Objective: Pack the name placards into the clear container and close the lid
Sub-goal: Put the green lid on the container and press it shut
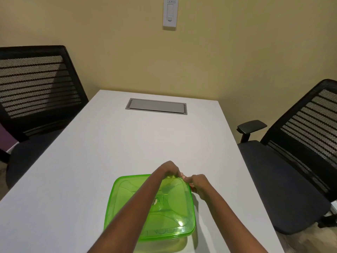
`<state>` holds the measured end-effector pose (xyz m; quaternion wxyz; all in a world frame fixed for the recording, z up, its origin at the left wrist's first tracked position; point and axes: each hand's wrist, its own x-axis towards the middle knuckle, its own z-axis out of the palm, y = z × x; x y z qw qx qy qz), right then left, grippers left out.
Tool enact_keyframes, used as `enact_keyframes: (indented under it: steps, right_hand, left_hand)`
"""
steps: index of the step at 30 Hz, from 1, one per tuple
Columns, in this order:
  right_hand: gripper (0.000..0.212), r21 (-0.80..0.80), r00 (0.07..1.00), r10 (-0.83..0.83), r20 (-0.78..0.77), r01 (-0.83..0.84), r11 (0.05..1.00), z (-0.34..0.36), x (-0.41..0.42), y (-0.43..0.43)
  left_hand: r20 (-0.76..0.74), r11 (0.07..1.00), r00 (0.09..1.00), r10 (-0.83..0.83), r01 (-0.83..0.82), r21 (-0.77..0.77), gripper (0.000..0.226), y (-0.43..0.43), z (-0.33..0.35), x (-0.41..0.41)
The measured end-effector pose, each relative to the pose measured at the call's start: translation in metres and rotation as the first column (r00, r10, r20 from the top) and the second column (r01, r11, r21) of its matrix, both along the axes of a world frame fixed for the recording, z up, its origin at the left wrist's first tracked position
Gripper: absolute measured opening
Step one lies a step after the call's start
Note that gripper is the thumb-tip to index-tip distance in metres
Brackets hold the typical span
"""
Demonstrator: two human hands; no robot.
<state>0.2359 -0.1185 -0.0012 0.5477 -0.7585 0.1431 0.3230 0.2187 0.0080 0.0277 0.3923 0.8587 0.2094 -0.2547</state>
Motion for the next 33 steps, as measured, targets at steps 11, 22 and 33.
enact_keyframes:
  steps: [11, 22, 33]
  right_hand:
    - [0.036, -0.124, 0.996, -0.043, 0.082, 0.053, 0.991, -0.011, -0.003, 0.007]
    - [0.023, -0.202, 0.942, 0.146, 0.301, -0.086, 0.975, 0.002, -0.026, 0.0]
    - [0.047, -0.648, 0.586, 0.605, 0.539, -0.17, 0.742, 0.011, -0.093, 0.004]
  left_hand:
    - [0.117, 0.979, 0.979, 0.164, -0.176, 0.102, 0.03, -0.01, -0.01, -0.006]
    - [0.279, 0.963, 0.96, 0.011, -0.085, 0.257, 0.035, -0.011, -0.011, -0.032]
    - [0.277, 0.805, 0.956, -0.093, -0.092, 0.587, 0.057, 0.002, -0.03, -0.124]
